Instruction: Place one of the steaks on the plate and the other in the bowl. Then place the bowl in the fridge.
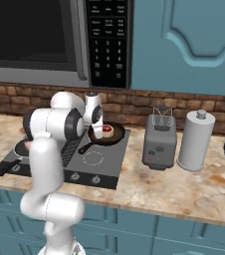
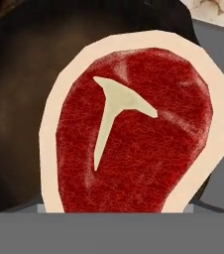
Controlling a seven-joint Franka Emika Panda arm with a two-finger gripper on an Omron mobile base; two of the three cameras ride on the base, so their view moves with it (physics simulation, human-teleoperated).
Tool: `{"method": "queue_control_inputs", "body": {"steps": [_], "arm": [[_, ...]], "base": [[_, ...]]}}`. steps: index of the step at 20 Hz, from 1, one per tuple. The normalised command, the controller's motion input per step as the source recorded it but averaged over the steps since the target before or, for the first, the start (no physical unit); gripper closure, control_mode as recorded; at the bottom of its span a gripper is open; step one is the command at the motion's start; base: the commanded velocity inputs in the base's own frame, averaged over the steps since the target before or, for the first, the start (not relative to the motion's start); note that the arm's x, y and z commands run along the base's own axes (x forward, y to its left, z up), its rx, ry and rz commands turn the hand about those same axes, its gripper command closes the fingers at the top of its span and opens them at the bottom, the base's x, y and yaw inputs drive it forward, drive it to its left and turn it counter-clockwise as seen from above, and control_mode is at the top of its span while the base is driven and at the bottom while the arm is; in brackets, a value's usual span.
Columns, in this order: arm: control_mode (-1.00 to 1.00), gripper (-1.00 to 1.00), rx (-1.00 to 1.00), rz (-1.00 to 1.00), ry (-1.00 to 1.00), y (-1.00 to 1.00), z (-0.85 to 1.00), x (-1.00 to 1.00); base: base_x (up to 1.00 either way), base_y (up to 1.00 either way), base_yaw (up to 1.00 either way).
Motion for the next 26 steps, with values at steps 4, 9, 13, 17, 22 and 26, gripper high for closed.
{"method": "queue_control_inputs", "body": {"steps": [4, 9, 13, 17, 22, 26], "arm": [[-1.0, 1.0, 0.0, 0.0, -0.2, -0.01, 0.14, -0.77], [-1.0, 1.0, 0.0, 0.0, -0.11, -0.06, 0.65, -0.62], [-1.0, 1.0, 0.0, 0.0, -0.06, 0.0, 0.67, -0.71], [-1.0, 1.0, 0.0, 0.0, -0.02, 0.0, 0.58, -0.83], [-1.0, 1.0, 0.0, 0.06, 0.0, 0.0, 0.57, -0.91], [-1.0, 1.0, 0.0, 0.14, -0.01, 0.04, 0.49, -0.99]], "base": [[0.0, 0.0, 0.0], [0.0, 0.0, 0.0], [0.0, 0.0, 0.0], [0.0, 0.0, 0.0], [0.0, 0.0, 0.0], [0.0, 0.0, 0.0]]}}
